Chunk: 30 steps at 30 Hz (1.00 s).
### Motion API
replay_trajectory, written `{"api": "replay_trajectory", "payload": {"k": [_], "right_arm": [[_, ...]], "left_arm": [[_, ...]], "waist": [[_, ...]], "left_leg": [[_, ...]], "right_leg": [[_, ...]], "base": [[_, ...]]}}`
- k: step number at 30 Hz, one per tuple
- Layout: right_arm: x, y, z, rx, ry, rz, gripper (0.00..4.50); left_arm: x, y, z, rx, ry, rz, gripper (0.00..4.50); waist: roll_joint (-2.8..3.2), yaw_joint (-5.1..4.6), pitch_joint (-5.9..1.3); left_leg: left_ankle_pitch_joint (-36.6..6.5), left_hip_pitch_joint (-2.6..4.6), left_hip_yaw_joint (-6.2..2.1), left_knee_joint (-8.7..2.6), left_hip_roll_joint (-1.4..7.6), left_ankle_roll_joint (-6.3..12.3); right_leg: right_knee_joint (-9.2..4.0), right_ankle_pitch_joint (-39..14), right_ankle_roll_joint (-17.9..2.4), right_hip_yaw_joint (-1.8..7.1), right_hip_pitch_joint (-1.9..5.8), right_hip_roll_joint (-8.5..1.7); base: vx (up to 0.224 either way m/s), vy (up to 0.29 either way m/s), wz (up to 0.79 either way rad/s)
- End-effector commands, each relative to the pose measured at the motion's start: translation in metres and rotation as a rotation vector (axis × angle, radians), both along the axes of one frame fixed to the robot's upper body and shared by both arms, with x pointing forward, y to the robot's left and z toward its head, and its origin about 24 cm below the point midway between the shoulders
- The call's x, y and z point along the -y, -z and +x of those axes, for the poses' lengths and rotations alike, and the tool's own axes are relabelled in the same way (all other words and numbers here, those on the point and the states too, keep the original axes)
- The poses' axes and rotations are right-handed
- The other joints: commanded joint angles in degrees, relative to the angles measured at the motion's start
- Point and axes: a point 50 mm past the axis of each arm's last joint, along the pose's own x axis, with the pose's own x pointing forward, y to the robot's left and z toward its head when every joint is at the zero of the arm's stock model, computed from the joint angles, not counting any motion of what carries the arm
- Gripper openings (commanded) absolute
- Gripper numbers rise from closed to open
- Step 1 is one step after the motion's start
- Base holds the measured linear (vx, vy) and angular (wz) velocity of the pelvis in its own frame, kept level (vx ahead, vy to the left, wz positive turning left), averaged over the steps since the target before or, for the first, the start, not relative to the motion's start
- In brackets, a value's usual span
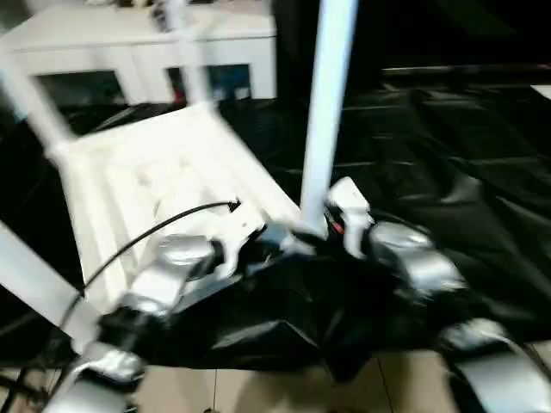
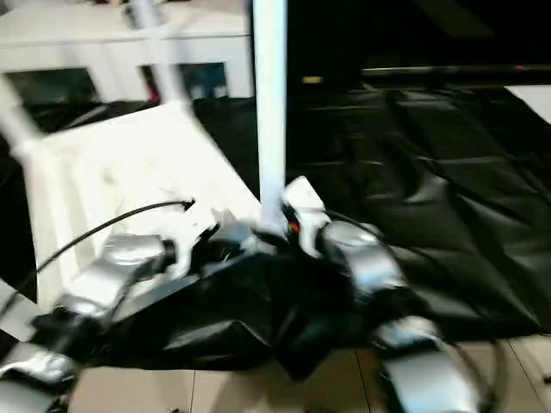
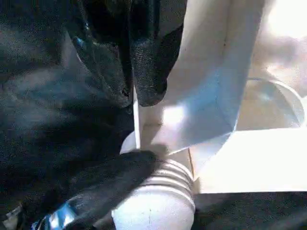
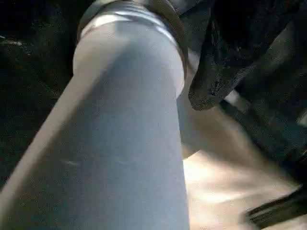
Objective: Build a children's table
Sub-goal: Rotate leg to tighten
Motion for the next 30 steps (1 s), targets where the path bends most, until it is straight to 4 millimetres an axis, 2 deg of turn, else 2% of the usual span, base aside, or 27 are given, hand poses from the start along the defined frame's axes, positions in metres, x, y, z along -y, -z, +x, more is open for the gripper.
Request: {"api": "replay_trajectory", "payload": {"k": [1,4,7,10,12,13,14,17,21,24,25,26,27,28,29,30], "right_arm": [[-0.009,-0.001,-0.015,-0.042,-0.228,-0.009,3.64],[0.0,-0.002,-0.021,-0.072,-0.307,-0.051,3.64],[0.002,-0.004,-0.021,-0.093,-0.334,-0.056,3.64],[-0.002,-0.007,-0.023,-0.104,-0.355,-0.033,3.32],[-0.005,-0.007,-0.026,-0.115,-0.373,-0.016,3.14],[-0.005,-0.007,-0.026,-0.12,-0.377,-0.013,3.14],[-0.006,-0.007,-0.029,-0.129,-0.388,-0.008,2.9],[-0.006,-0.006,-0.031,-0.138,-0.395,-0.004,2.8],[-0.009,0.0,-0.034,-0.154,-0.369,0.013,2.76],[-0.011,0.005,-0.034,-0.166,-0.304,0.034,2.75],[-0.015,0.01,-0.028,-0.141,-0.187,0.032,2.75],[-0.017,0.015,-0.02,-0.121,-0.067,0.025,2.75],[-0.019,0.019,-0.014,-0.111,0.05,0.019,2.75],[-0.021,0.024,-0.009,-0.121,0.149,0.018,2.75],[-0.022,0.025,-0.008,-0.124,0.173,0.019,2.74],[-0.031,0.032,-0.002,-0.152,0.317,0.031,2.74]], "left_arm": [[0.008,0.0,-0.011,-0.033,0.165,-0.006,0.0],[0.0,-0.002,-0.016,-0.055,0.239,-0.001,0.0],[-0.004,-0.004,-0.017,-0.067,0.281,-0.012,0.0],[-0.008,-0.005,-0.017,-0.081,0.294,-0.01,0.0],[-0.008,-0.005,-0.017,-0.083,0.296,-0.015,0.0],[-0.008,-0.005,-0.018,-0.084,0.296,-0.018,0.0],[-0.008,-0.005,-0.018,-0.086,0.3,-0.022,0.0],[-0.008,-0.005,-0.018,-0.086,0.3,-0.028,0.0],[-0.006,-0.002,-0.014,-0.071,0.233,-0.031,0.0],[-0.002,0.0,-0.006,-0.055,0.127,-0.046,0.0],[0.002,-0.001,0.0,-0.044,0.053,-0.062,0.0],[0.006,-0.001,0.003,-0.033,0.005,-0.071,0.0],[0.01,-0.002,0.007,-0.024,-0.038,-0.077,0.0],[0.015,-0.003,0.01,-0.014,-0.073,-0.083,0.0],[0.017,-0.003,0.011,-0.013,-0.083,-0.087,0.0],[0.032,-0.005,0.014,-0.005,-0.133,-0.112,0.0]], "waist": [[-0.66,0.61,-3.9],[-0.67,1.45,-3.72],[-0.67,1.55,-3.42],[-0.63,1.36,-3.38],[-0.32,1.37,-3.5],[-0.34,1.37,-3.54],[-0.32,1.39,-3.67],[-0.35,1.51,-3.74],[-0.18,1.45,-3.58],[-0.43,1.53,-3.32],[-0.61,1.55,-3.35],[-0.77,1.12,-3.08],[-0.92,0.87,-3.06],[-0.76,0.43,-2.86],[-0.8,0.0,-2.86],[-0.59,-0.73,-2.95]], "left_leg": [[-12.8,0.47,0.36,-3.65,1.05,4.54],[-13.4,0.58,0.52,-3.72,1.12,4.39],[-15.8,0.57,0.38,-4.05,1.08,2.99],[-16.7,0.56,0.23,-4.17,1.01,1.97],[-16.1,0.64,0.15,-4.15,1.02,1.79],[-16.1,0.65,0.21,-4.11,1.0,1.83],[-15.4,0.62,0.23,-4.06,1.03,2.0],[-14.6,0.57,0.27,-4.01,1.02,2.19],[-16.1,0.68,0.25,-4.1,1.0,1.79],[-17.8,0.92,0.28,-4.18,0.96,1.21],[-18.1,0.93,0.23,-4.2,0.96,1.13],[-19.3,0.77,-0.03,-4.42,0.77,0.16],[-19.5,0.65,-0.07,-4.4,0.71,-0.19],[-20.9,0.85,-0.26,-4.49,0.49,-0.97],[-21.4,0.68,-0.44,-4.47,0.39,-1.36],[-22.1,0.41,-0.76,-4.55,0.32,-1.49]], "right_leg": [[-3.48,-11.4,-13.7,1.77,2.82,-1.98],[-3.39,-12.1,-14.0,1.91,2.64,-2.12],[-3.73,-16.5,-13.2,1.98,2.67,-2.28],[-3.97,-18.5,-12.1,2.05,2.69,-2.33],[-3.84,-17.3,-12.2,2.07,2.7,-2.24],[-3.83,-16.7,-12.4,2.07,2.66,-2.18],[-3.64,-14.5,-13.1,2.05,2.74,-2.11],[-3.45,-12.7,-13.7,2.02,2.84,-2.1],[-3.7,-14.5,-13.6,1.98,2.77,-2.13],[-4.16,-18.3,-12.5,2.08,2.59,-2.19],[-4.24,-19.2,-12.2,2.05,2.62,-2.25],[-4.59,-23.2,-10.7,1.92,2.59,-2.35],[-4.55,-24.4,-10.1,1.92,2.54,-2.4],[-5.04,-28.3,-8.8,1.7,2.19,-2.51],[-4.98,-29.9,-8.2,1.52,2.36,-2.56],[-5.39,-32.6,-6.2,1.24,2.49,-2.65]], "base": [[0.0,0.0,0.0],[0.0,0.0,0.0],[0.0,0.0,0.0],[0.0,0.0,0.0],[0.0,0.0,0.0],[0.0,0.0,0.0],[0.0,0.0,0.0],[0.0,0.0,0.0],[0.0,0.0,0.0],[0.0,0.0,0.0],[0.0,0.0,0.0],[0.0,0.0,0.0],[0.0,0.0,0.0],[0.0,0.0,0.0],[0.0,0.0,0.0],[0.0,0.0,0.0]]}}
